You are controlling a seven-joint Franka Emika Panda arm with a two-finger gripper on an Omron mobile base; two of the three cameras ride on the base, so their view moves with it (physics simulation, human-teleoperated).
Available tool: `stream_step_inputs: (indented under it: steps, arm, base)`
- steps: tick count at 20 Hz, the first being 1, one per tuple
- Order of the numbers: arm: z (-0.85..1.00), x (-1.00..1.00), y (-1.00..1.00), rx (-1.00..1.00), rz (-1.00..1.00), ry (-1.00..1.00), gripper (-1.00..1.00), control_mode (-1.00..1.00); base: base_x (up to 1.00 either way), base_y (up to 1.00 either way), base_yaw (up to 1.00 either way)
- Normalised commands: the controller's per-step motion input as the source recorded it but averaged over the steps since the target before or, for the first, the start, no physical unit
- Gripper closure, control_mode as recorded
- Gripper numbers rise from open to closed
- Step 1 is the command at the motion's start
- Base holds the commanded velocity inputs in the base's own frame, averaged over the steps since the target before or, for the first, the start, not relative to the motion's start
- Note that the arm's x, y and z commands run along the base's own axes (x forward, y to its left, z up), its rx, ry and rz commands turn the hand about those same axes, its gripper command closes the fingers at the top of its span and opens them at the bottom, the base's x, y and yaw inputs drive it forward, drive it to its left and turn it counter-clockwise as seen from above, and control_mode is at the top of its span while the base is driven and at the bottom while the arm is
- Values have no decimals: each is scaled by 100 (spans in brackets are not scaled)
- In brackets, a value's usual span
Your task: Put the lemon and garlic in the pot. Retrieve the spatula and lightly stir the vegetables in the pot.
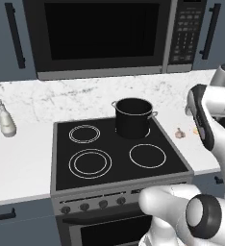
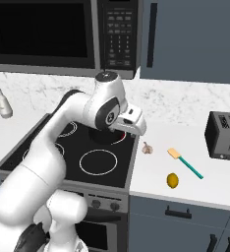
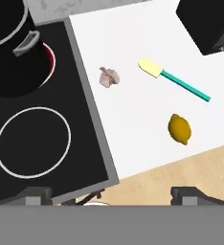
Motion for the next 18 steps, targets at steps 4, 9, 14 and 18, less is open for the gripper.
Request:
stream_step_inputs:
  steps: [4, 9, 14, 18]
  arm:
    - [-45, 0, -100, 0, -10, 5, -100, -100]
    - [-56, -5, -99, 1, -6, 5, -100, -100]
    - [-57, -7, -64, 1, 0, 0, -100, -100]
    - [-55, 0, -30, 0, 0, 0, -100, -100]
  base:
    - [0, 0, 0]
    - [0, 0, 0]
    - [0, 0, 0]
    - [0, 0, 0]
